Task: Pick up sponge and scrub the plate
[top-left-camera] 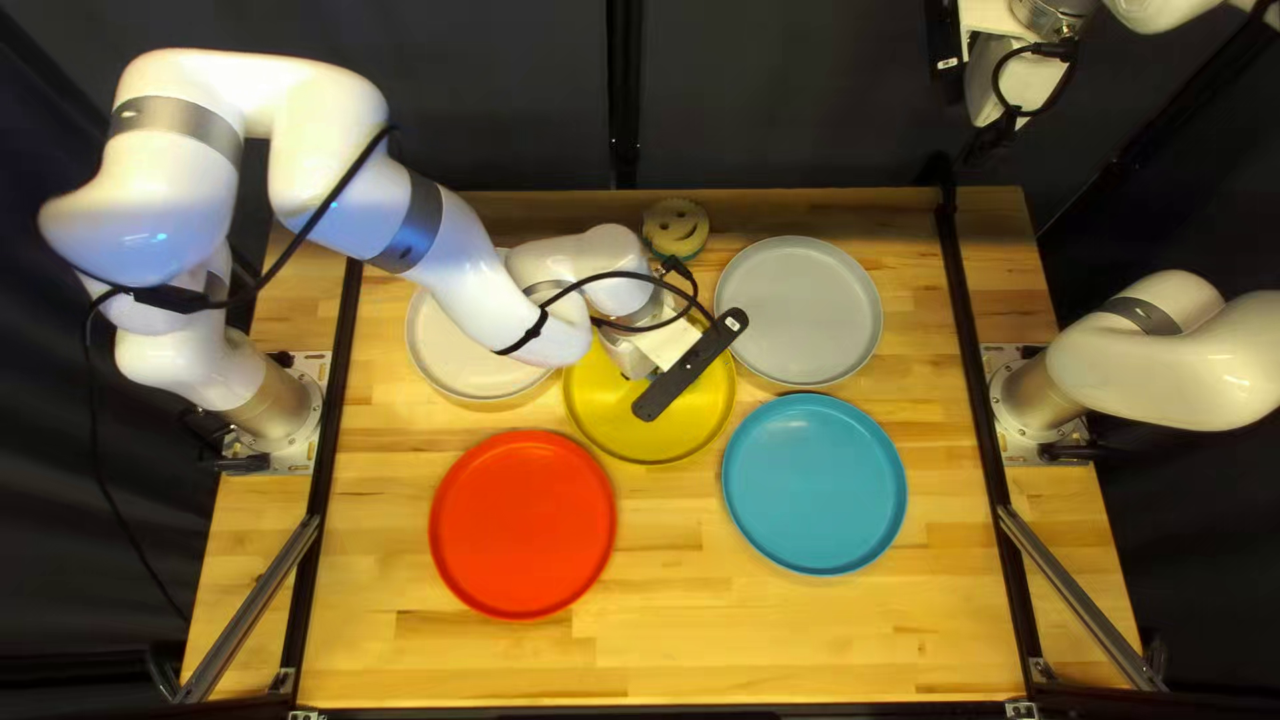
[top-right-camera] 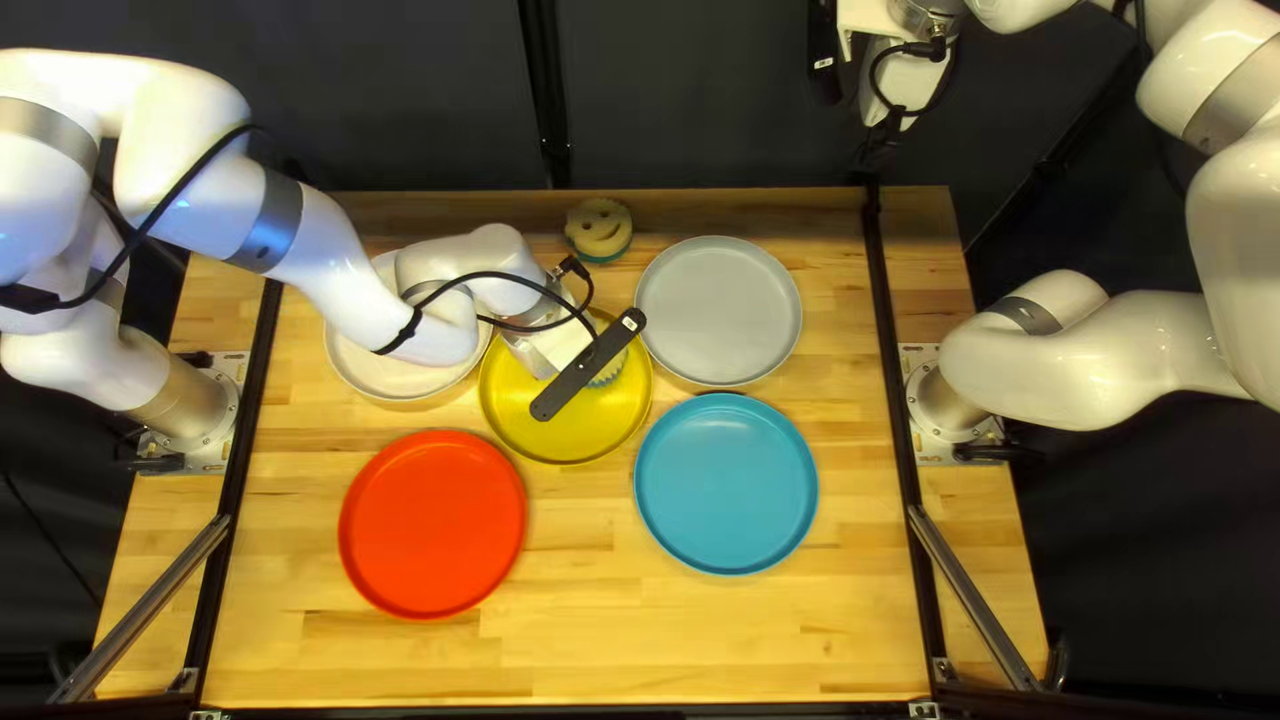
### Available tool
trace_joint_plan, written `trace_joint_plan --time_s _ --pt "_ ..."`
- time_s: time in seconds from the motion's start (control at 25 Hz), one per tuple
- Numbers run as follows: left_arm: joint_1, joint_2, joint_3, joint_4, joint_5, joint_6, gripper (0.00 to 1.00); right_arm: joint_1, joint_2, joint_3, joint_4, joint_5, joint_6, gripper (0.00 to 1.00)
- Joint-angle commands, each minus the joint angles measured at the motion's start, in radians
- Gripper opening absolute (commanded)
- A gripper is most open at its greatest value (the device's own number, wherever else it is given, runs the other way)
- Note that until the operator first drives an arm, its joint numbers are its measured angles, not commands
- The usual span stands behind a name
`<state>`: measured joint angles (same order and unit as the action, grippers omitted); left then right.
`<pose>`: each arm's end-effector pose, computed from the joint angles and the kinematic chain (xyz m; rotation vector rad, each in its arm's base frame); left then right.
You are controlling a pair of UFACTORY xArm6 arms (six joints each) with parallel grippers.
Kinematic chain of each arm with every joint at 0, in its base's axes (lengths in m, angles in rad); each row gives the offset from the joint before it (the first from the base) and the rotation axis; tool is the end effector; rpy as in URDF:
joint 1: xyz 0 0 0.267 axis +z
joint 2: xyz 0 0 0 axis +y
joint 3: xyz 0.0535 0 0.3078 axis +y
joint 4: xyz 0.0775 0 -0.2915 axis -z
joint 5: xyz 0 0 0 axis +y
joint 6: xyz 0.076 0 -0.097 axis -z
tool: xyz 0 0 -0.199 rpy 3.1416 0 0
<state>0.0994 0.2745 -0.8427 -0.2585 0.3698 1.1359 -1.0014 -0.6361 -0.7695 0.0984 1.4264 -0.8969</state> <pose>0.4895 0.0395 0.0702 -2.8549 1.2146 -0.3554 0.1476 -0.1792 0.2787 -3.0609 0.1834 -0.1027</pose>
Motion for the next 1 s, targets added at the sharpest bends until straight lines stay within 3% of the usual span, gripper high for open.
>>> trace_joint_plan --time_s 0.04,0.2,0.48,1.0 --pt "0.008 -0.039 0.073 -0.063 -0.028 0.042 0.00 0.000 0.000 0.000 0.000 0.000 0.000 1.00" --pt "0.016 -0.099 0.132 -0.060 -0.018 0.026 0.00 0.000 0.000 0.000 0.000 0.000 0.000 1.00" --pt "0.019 -0.126 0.153 -0.035 -0.004 -0.009 0.00 0.000 0.000 0.000 0.000 0.000 0.000 1.00" --pt "0.034 -0.019 -0.037 0.012 0.052 -0.028 0.00 0.000 0.000 0.000 0.000 0.000 0.000 1.00"
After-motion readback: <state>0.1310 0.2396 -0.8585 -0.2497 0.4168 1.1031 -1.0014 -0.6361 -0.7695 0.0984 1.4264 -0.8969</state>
